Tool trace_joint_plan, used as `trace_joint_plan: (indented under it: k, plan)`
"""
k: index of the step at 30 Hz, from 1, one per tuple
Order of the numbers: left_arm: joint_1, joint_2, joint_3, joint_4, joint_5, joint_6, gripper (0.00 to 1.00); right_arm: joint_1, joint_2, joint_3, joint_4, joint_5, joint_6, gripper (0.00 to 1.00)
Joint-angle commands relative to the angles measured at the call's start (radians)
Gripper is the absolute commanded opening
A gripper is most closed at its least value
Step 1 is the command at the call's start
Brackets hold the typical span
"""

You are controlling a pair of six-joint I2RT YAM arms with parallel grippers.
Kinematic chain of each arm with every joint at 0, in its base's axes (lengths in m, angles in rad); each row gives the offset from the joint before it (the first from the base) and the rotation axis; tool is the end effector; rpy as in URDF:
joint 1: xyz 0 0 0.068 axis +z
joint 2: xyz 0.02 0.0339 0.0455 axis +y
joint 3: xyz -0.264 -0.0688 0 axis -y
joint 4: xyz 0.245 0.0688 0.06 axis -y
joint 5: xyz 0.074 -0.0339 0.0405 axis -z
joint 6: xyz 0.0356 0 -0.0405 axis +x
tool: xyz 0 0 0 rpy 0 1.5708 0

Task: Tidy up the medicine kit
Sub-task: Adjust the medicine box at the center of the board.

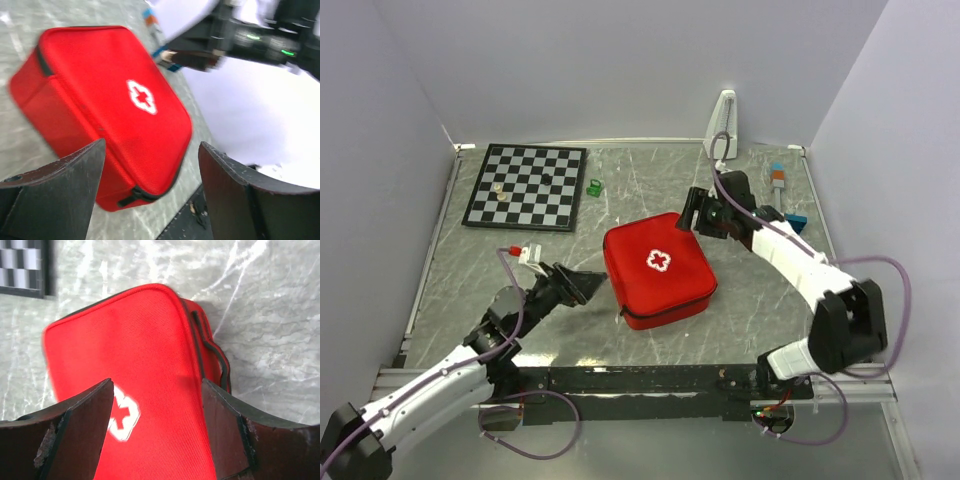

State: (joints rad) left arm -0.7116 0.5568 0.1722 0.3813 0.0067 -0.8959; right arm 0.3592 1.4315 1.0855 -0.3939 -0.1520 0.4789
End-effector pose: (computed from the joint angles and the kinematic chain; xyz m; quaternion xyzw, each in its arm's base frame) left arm 0.1173 -0.1015 0.2164 -0.0628 0.7055 -0.5099 0.4882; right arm 0.2928 0.1157 0.2747 0.0240 0.9125 0.2272 0.3393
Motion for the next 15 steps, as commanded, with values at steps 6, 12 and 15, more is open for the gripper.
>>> trace_joint_plan:
  k: [6,12,15]
  plan:
    - [0.001,0.195,0.009,-0.081,-0.025,-0.024,0.78,0.145,-0.285,-0.225,-0.031,0.095,0.018,0.76]
    - [0.003,0.23,-0.01,0.086,-0.106,-0.04,0.81,0.162,-0.469,-0.363,-0.04,0.123,0.053,0.76]
    - [0.004,0.348,0.068,0.079,-0.057,-0.005,0.81,0.165,-0.517,-0.36,-0.127,0.137,0.07,0.76]
